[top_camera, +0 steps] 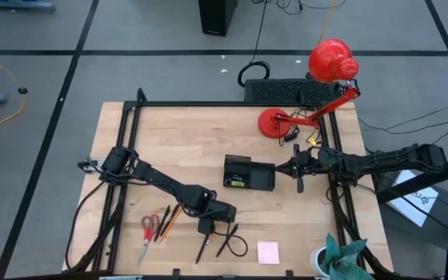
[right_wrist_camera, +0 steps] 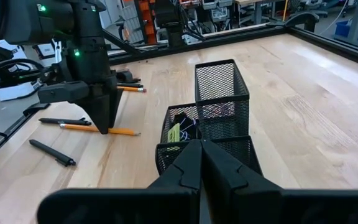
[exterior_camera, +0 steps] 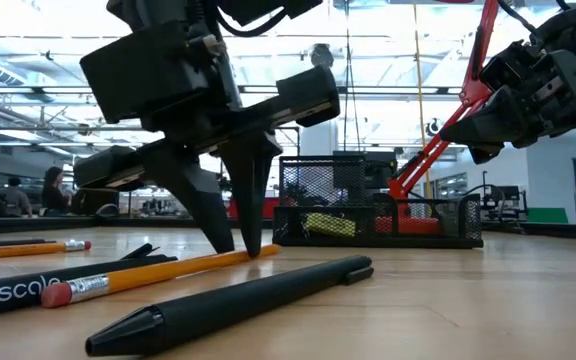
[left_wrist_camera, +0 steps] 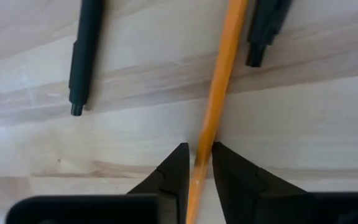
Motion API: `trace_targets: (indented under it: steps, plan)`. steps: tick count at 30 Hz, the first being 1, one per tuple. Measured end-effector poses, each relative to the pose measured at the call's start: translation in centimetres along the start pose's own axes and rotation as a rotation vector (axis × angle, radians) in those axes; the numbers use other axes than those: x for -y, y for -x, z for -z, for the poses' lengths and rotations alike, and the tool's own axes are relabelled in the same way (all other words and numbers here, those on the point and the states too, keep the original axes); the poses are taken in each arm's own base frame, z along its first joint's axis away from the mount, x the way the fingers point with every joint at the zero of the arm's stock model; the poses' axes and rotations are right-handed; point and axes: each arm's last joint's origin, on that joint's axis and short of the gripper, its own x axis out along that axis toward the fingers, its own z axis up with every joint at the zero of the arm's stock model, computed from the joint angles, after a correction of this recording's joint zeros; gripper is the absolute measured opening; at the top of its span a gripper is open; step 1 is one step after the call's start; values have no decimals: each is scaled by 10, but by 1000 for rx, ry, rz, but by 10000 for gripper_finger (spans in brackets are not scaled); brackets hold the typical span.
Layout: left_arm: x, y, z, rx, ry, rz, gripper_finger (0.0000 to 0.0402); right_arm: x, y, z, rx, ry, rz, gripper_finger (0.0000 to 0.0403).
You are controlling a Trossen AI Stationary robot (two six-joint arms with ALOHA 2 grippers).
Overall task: Pick and place office supplies into organizer
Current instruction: Put the left yellow pencil into the black desk organizer
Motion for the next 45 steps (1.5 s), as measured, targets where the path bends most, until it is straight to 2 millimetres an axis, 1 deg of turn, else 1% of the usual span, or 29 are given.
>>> trace_targets:
  steps: [10, 13, 16, 18, 24, 28, 33, 41, 45]
  plan:
    - [-3, -1, 8, 37, 236, -11, 9, 0, 0, 0, 0, 4, 0, 4]
    - [-3, -1, 9, 41, 321, -8, 15, 0, 0, 0, 0, 3, 0, 4]
    - [-3, -1, 9, 41, 465, -4, 23, 0, 0, 0, 0, 4, 0, 4]
    - [-2, -1, 11, 43, 564, 3, 23, 0, 0, 0, 0, 3, 0, 4]
    - [2, -1, 16, 47, 813, 66, 6, 0, 0, 0, 0, 2, 0, 4]
    - [4, 0, 17, 56, 969, 110, 13, 0, 0, 0, 0, 0, 0, 4]
    - [5, 0, 16, 62, 1239, 144, 22, 0, 0, 0, 0, 0, 0, 4]
    - [6, 0, 12, 34, 1597, 167, 5, 0, 0, 0, 0, 0, 0, 4]
    - [7, 0, 7, 4, 1801, 184, 16, 0, 0, 0, 0, 0, -1, 4]
